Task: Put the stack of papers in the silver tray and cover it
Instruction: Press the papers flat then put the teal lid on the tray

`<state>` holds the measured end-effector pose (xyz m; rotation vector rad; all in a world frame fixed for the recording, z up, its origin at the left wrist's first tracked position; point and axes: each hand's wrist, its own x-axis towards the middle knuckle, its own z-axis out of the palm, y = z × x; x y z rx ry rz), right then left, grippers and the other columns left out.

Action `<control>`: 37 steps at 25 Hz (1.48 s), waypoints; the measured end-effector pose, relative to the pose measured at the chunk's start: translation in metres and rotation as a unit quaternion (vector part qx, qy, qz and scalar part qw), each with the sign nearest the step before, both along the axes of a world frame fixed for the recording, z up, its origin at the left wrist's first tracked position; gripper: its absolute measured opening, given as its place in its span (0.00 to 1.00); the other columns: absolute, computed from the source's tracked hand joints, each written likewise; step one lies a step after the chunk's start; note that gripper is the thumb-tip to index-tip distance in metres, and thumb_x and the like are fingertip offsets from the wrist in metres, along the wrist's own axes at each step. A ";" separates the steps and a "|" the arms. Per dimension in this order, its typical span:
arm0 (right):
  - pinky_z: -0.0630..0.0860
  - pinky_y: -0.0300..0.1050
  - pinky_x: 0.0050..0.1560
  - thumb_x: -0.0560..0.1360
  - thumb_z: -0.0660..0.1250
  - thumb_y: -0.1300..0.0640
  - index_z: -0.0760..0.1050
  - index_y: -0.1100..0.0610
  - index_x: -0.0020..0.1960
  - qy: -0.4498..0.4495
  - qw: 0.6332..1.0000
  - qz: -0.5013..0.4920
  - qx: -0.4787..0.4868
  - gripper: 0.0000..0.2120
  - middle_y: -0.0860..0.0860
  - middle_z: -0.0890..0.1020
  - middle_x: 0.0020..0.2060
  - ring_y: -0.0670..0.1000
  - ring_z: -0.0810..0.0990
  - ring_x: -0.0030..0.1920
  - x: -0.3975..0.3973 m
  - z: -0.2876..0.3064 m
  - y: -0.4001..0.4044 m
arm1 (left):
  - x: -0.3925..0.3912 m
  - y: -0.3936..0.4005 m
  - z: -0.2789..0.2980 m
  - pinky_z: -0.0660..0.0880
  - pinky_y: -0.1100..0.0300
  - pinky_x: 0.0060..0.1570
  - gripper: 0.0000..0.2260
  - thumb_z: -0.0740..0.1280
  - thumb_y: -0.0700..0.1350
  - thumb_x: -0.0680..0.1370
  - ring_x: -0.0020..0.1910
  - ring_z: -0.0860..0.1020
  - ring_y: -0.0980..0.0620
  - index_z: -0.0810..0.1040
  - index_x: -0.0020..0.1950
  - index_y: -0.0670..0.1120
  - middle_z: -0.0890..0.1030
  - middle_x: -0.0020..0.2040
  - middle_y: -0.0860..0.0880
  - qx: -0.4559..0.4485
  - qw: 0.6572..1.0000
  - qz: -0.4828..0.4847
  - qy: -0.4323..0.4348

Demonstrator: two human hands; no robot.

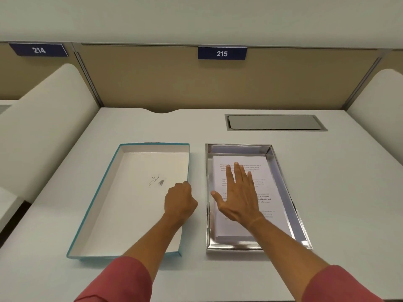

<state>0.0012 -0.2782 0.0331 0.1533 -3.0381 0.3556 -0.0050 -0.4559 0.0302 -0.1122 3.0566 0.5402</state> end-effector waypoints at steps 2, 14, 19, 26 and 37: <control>0.36 0.55 0.76 0.73 0.50 0.30 0.41 0.53 0.79 0.000 1.000 -0.002 -0.006 0.44 0.55 0.42 0.79 0.57 0.39 0.78 -0.003 0.002 0.000 | -0.004 -0.002 0.018 0.71 0.58 0.37 0.04 0.65 0.38 0.74 0.38 0.76 0.46 0.75 0.46 0.38 0.80 0.44 0.42 0.028 0.999 0.013 0.035; 0.44 0.51 0.76 0.76 0.53 0.35 0.47 0.50 0.79 0.008 0.983 0.002 -0.182 0.38 0.50 0.50 0.79 0.53 0.47 0.79 -0.028 0.038 -0.017 | -0.024 -0.014 0.172 0.77 0.56 0.43 0.14 0.67 0.44 0.74 0.45 0.81 0.45 0.81 0.57 0.42 0.83 0.57 0.43 0.188 0.948 0.094 0.237; 0.56 0.51 0.74 0.79 0.59 0.42 0.55 0.51 0.78 -0.029 0.945 -0.012 -0.327 0.31 0.51 0.59 0.78 0.54 0.57 0.77 -0.037 0.059 -0.019 | -0.025 -0.026 0.227 0.82 0.54 0.47 0.08 0.69 0.42 0.73 0.43 0.84 0.44 0.84 0.50 0.43 0.85 0.45 0.44 0.393 0.870 0.134 0.264; 0.75 0.48 0.58 0.79 0.61 0.51 0.74 0.59 0.65 -0.104 0.797 -0.114 -0.584 0.18 0.54 0.78 0.62 0.52 0.77 0.58 -0.069 0.098 -0.003 | -0.016 -0.053 0.261 0.81 0.61 0.34 0.04 0.66 0.39 0.77 0.34 0.82 0.52 0.81 0.48 0.43 0.84 0.39 0.48 0.661 0.718 0.132 0.175; 0.76 0.44 0.37 0.77 0.63 0.51 0.79 0.54 0.49 -0.027 0.757 -0.233 -0.610 0.08 0.49 0.81 0.42 0.51 0.78 0.40 -0.070 0.089 0.065 | -0.030 -0.054 0.172 0.81 0.50 0.42 0.12 0.67 0.39 0.77 0.47 0.84 0.45 0.77 0.57 0.52 0.84 0.51 0.43 0.577 0.801 0.152 0.057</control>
